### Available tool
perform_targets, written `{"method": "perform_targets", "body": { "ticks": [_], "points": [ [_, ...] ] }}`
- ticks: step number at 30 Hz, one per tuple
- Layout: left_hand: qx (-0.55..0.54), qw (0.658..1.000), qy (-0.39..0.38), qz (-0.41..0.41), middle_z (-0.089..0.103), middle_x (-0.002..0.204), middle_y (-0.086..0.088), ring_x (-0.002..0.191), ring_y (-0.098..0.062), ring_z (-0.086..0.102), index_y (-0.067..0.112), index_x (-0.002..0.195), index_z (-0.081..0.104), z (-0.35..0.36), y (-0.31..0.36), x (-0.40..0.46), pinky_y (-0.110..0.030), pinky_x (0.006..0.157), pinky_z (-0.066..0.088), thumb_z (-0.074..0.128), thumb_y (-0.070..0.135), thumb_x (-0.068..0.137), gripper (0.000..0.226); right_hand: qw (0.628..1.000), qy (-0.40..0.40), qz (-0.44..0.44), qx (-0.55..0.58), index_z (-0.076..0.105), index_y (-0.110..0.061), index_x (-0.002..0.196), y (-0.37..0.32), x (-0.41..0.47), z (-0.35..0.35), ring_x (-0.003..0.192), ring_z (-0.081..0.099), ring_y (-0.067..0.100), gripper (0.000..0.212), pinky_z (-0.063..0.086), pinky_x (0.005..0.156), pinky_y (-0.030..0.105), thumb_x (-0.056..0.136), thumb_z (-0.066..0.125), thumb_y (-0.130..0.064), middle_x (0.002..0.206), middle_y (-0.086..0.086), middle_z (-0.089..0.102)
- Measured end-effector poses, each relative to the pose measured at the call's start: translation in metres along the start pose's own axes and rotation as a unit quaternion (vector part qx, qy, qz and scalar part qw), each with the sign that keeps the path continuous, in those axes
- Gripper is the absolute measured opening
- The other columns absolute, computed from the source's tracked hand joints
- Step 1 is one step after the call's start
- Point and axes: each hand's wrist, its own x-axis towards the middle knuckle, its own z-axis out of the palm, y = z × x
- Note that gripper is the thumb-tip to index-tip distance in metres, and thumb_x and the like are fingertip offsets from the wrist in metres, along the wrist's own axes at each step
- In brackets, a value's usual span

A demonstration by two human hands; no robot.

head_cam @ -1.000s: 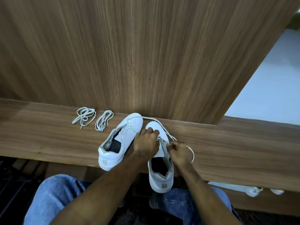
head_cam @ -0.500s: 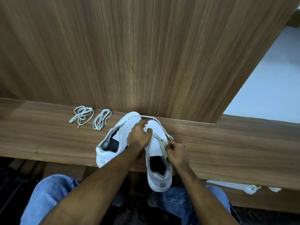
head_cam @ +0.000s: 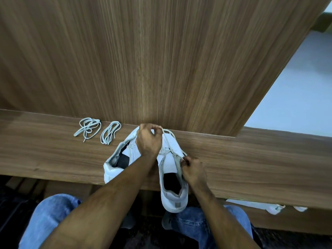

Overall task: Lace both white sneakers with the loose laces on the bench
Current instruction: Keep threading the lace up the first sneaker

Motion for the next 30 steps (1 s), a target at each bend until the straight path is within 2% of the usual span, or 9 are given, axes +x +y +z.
{"method": "perform_targets", "body": {
  "ticks": [4,8,10,15,18,21,23,26,30],
  "points": [
    [0.121,0.982,-0.116,0.084,0.054,0.119,-0.001,0.118,-0.022,0.048,0.028,0.116,0.062,-0.001,-0.008,0.004,-0.045,0.097,0.043,0.063,0.022,0.078,0.039,1.000,0.003,-0.001,-0.004,0.071,-0.017,0.092,-0.002,0.000,0.000,0.086,0.065,0.030,0.019,0.040,0.064,0.027,0.091,0.053,-0.022,0.091,0.010,0.072],
    [0.345,0.867,-0.276,0.230,0.047,0.134,0.004,0.139,-0.018,0.026,0.029,0.116,0.064,0.009,-0.011,-0.006,-0.047,0.116,0.014,0.062,0.035,0.080,0.037,1.000,-0.007,0.006,-0.006,0.071,-0.015,0.091,-0.004,-0.002,-0.002,0.085,0.065,0.029,0.019,0.035,0.063,0.026,0.092,0.053,-0.023,0.090,0.009,0.071],
    [0.441,0.815,-0.277,0.255,0.044,0.139,0.001,0.141,-0.020,0.021,0.023,0.122,0.061,0.014,-0.012,-0.010,-0.050,0.117,0.004,0.055,0.033,0.087,0.037,1.000,-0.010,0.007,-0.002,0.071,-0.015,0.092,-0.005,-0.003,-0.003,0.081,0.063,0.027,0.020,0.035,0.063,0.026,0.093,0.053,-0.023,0.089,0.008,0.071],
    [0.508,0.768,-0.242,0.305,0.046,0.137,-0.002,0.139,-0.022,0.027,0.015,0.128,0.055,0.013,-0.012,-0.012,-0.052,0.117,0.003,0.047,0.028,0.092,0.040,1.000,0.000,0.012,-0.007,0.070,-0.016,0.093,-0.007,-0.005,-0.002,0.078,0.061,0.025,0.020,0.034,0.063,0.024,0.093,0.051,-0.021,0.091,0.007,0.071],
    [0.377,0.866,-0.191,0.266,0.049,0.123,0.002,0.124,-0.017,0.044,0.018,0.113,0.063,0.005,-0.004,-0.006,-0.049,0.118,0.007,0.043,0.027,0.093,0.029,1.000,0.002,0.013,0.002,0.070,-0.016,0.092,-0.006,-0.006,-0.003,0.084,0.064,0.027,0.020,0.035,0.064,0.024,0.092,0.051,-0.021,0.091,0.007,0.071],
    [0.115,0.968,0.024,0.221,0.054,0.099,0.001,0.094,-0.017,0.056,0.019,0.086,0.067,-0.010,0.010,0.010,-0.053,0.106,0.034,0.055,0.021,0.088,0.013,1.000,0.003,0.009,0.005,0.069,-0.016,0.089,-0.005,-0.007,-0.002,0.082,0.064,0.027,0.020,0.035,0.064,0.025,0.093,0.052,-0.024,0.088,0.007,0.071],
    [0.024,0.979,0.107,0.173,0.053,0.097,0.001,0.092,-0.018,0.055,0.018,0.083,0.067,-0.020,0.018,0.020,-0.052,0.095,0.042,0.059,0.021,0.086,0.008,1.000,0.001,0.011,0.000,0.069,-0.014,0.088,-0.004,-0.006,-0.003,0.082,0.064,0.028,0.021,0.034,0.064,0.025,0.094,0.052,-0.025,0.088,0.008,0.071],
    [0.120,0.986,0.015,0.112,0.051,0.107,0.001,0.105,-0.021,0.053,0.021,0.099,0.065,-0.022,0.016,0.024,-0.044,0.100,0.039,0.060,0.021,0.087,0.013,1.000,-0.005,0.012,0.002,0.069,-0.016,0.087,-0.004,-0.005,-0.002,0.080,0.064,0.025,0.021,0.035,0.063,0.025,0.094,0.052,-0.025,0.086,0.006,0.071],
    [0.225,0.949,-0.122,0.183,0.052,0.120,-0.001,0.118,-0.021,0.048,0.026,0.118,0.062,-0.012,-0.006,0.010,-0.040,0.101,0.037,0.062,0.030,0.086,0.033,1.000,-0.006,0.008,-0.003,0.069,-0.015,0.086,-0.006,-0.006,-0.002,0.080,0.063,0.026,0.021,0.033,0.061,0.025,0.094,0.052,-0.024,0.086,0.007,0.070]
  ]
}}
